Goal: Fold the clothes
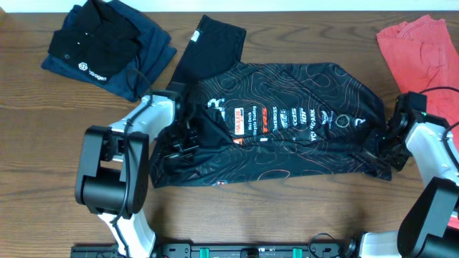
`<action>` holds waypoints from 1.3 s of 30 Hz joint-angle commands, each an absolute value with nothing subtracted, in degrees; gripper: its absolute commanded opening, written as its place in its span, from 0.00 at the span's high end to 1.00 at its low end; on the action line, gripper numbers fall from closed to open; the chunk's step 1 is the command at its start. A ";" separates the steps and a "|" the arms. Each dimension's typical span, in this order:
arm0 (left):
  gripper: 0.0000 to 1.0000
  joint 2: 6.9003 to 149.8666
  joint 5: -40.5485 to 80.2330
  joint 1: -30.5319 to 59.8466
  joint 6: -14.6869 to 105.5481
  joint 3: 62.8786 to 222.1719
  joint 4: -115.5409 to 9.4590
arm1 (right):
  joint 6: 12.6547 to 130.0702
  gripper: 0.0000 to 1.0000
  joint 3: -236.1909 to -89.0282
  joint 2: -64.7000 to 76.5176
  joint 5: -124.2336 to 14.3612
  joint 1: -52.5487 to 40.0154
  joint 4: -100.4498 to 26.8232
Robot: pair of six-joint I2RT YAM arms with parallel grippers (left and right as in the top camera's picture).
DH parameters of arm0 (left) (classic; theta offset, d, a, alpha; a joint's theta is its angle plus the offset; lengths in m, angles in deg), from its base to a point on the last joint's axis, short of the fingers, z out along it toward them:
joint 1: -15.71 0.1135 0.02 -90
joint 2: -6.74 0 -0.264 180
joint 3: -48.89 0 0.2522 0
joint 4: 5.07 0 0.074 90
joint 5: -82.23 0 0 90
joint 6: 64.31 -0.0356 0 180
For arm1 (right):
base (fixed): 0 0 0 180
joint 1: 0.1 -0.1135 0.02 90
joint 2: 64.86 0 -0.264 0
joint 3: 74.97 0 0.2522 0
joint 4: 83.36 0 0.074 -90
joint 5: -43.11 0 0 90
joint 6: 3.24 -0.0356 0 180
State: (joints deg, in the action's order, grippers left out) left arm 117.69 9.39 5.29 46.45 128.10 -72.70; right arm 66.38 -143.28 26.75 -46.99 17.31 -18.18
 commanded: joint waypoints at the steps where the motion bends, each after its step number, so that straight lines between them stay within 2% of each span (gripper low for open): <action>1: 0.94 121.85 0.50 8.64 46.32 125.98 -72.55 | 65.61 0.99 -142.49 26.77 -46.23 17.94 -18.25; 20: 0.94 121.82 0.46 11.04 46.08 125.98 -72.74 | 63.69 0.99 -134.32 27.01 -44.98 17.90 -24.26; 24: 0.94 121.82 -1.84 11.04 46.10 125.98 -73.05 | 61.40 0.99 -134.32 27.01 -40.54 18.03 -24.28; 30: 0.94 121.82 -7.13 11.04 46.14 125.98 -74.47 | 61.29 0.99 -134.32 27.01 -40.37 18.99 -24.76; 39: 0.94 121.80 -8.48 11.52 46.29 125.98 -75.78 | 61.09 0.99 -134.32 27.01 -41.66 20.41 -25.70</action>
State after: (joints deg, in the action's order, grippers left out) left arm 118.11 -2.19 10.54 46.43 128.14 -77.33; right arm 62.14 -134.71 26.77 -41.33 19.60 -25.59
